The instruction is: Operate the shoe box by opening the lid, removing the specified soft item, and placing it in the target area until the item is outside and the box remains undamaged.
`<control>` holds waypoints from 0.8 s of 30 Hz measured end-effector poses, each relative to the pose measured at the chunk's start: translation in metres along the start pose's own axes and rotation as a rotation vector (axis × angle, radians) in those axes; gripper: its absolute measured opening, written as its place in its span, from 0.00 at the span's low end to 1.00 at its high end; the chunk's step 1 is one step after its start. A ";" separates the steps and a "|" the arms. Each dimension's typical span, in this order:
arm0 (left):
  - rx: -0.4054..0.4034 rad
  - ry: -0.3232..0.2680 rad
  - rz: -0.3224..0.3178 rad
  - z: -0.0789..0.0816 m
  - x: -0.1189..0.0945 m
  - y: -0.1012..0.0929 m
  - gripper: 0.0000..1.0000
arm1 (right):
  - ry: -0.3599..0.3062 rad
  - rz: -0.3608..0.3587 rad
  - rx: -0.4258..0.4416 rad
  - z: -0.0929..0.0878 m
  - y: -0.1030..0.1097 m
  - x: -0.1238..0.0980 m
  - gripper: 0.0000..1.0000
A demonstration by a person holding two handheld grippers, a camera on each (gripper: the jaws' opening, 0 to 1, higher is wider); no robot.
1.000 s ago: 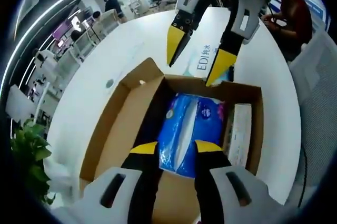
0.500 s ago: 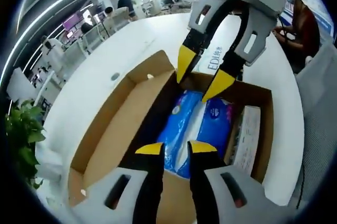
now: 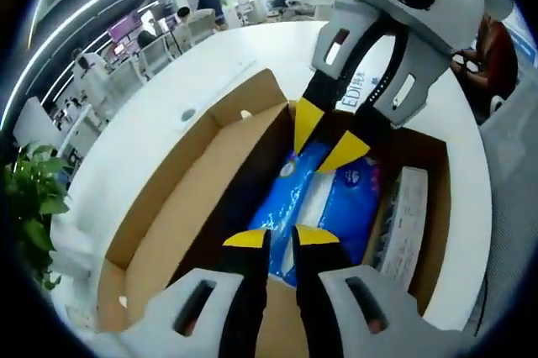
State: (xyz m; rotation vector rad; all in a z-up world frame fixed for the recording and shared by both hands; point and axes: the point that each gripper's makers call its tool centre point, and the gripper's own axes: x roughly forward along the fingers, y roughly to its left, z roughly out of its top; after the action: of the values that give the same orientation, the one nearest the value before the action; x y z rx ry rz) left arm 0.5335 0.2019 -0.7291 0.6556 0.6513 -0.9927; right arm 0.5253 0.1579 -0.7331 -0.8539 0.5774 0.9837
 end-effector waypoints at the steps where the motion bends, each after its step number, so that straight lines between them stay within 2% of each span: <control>1: -0.003 -0.001 0.000 -0.001 0.000 0.000 0.08 | 0.002 0.002 0.001 -0.001 0.001 0.001 0.05; 4: -0.003 -0.002 0.004 -0.002 0.001 0.001 0.05 | 0.013 -0.007 -0.033 -0.002 0.001 0.003 0.00; 8: 0.003 0.016 0.027 -0.007 0.001 0.005 0.00 | 0.011 -0.016 -0.033 -0.002 -0.002 0.002 0.00; 12: -0.016 0.013 0.030 -0.010 -0.003 0.007 0.00 | 0.007 -0.019 -0.028 -0.002 -0.002 0.000 0.00; 15: -0.028 -0.018 0.010 -0.006 -0.006 0.005 0.02 | 0.006 -0.019 -0.021 -0.001 -0.002 -0.001 0.00; 18: -0.021 -0.032 0.007 -0.002 -0.005 0.002 0.06 | 0.006 -0.018 -0.017 0.000 -0.002 -0.001 0.00; 24: -0.007 -0.035 0.000 0.001 -0.001 0.000 0.08 | 0.002 -0.016 -0.002 0.000 -0.002 -0.002 0.00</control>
State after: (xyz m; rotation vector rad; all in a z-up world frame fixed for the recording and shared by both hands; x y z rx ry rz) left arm 0.5329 0.2015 -0.7279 0.6309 0.6233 -0.9991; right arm 0.5260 0.1562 -0.7312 -0.8605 0.5708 0.9692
